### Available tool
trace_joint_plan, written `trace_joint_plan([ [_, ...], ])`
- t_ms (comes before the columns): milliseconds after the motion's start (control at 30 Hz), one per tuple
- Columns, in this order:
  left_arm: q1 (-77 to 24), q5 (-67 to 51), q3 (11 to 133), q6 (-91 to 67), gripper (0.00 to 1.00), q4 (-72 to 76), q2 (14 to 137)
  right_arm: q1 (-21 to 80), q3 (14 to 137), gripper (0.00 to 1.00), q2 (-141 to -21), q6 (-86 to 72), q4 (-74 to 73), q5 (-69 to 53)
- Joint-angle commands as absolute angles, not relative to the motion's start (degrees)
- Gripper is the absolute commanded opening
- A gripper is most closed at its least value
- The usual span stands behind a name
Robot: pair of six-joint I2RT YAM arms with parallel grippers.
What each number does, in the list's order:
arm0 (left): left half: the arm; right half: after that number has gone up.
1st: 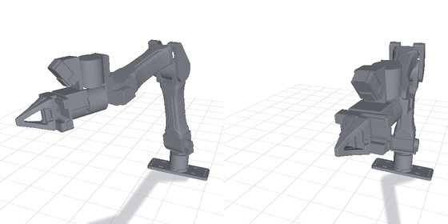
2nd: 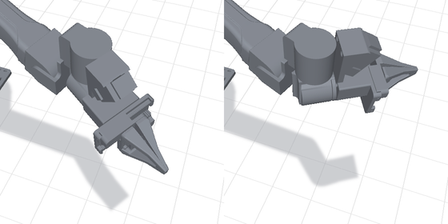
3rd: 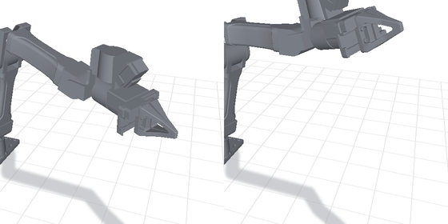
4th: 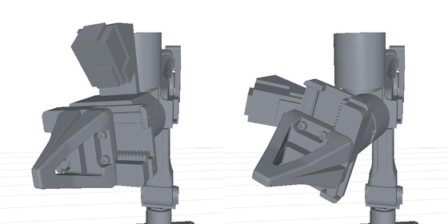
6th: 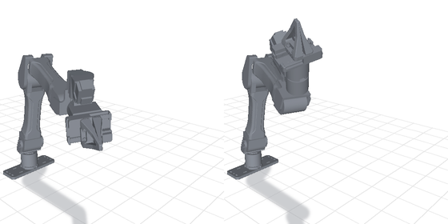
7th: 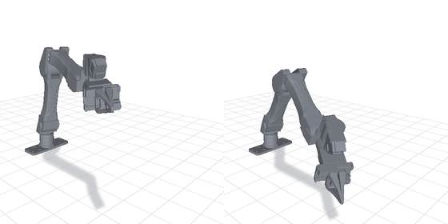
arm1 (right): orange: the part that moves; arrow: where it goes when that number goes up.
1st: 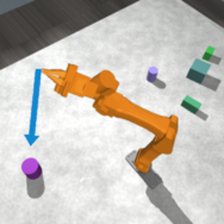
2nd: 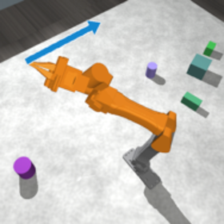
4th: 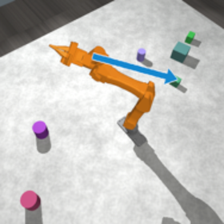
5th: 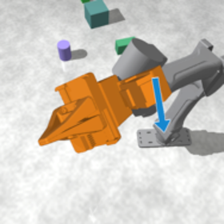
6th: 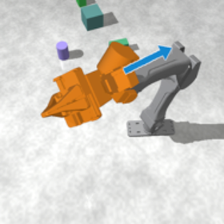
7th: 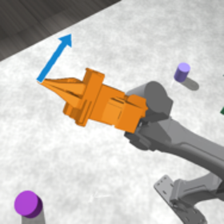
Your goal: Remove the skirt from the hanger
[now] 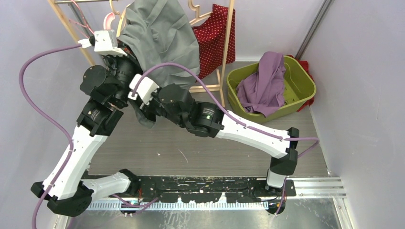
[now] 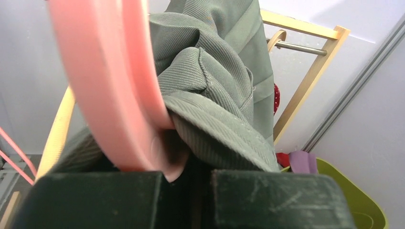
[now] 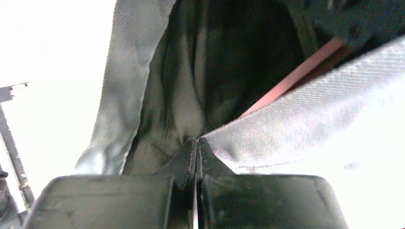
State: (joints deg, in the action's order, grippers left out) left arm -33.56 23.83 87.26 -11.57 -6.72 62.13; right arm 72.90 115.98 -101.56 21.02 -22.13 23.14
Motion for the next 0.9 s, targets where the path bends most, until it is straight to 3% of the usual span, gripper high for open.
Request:
trace_joint_plan([
  [0,-33.48,25.39,92.22,-10.33,0.00,-1.16,61.21,71.32,108.12,0.01,-94.91,12.71,-19.31,19.05],
  [300,-33.46,25.89,99.46,-12.35,0.00,-2.33,65.30,72.58,91.70,0.01,-84.34,1.99,-16.75,22.90],
  [600,-33.43,27.17,98.87,-16.09,0.00,0.46,65.75,72.95,91.09,0.01,-84.91,-0.40,-16.66,26.27],
  [667,-33.49,26.43,99.54,-16.08,0.00,-0.44,65.92,72.95,93.64,0.20,-84.35,0.86,-18.58,27.12],
  [867,-33.49,26.48,98.26,-16.17,0.00,-0.69,65.90,76.82,97.07,0.52,-83.23,7.87,-16.87,26.45],
])
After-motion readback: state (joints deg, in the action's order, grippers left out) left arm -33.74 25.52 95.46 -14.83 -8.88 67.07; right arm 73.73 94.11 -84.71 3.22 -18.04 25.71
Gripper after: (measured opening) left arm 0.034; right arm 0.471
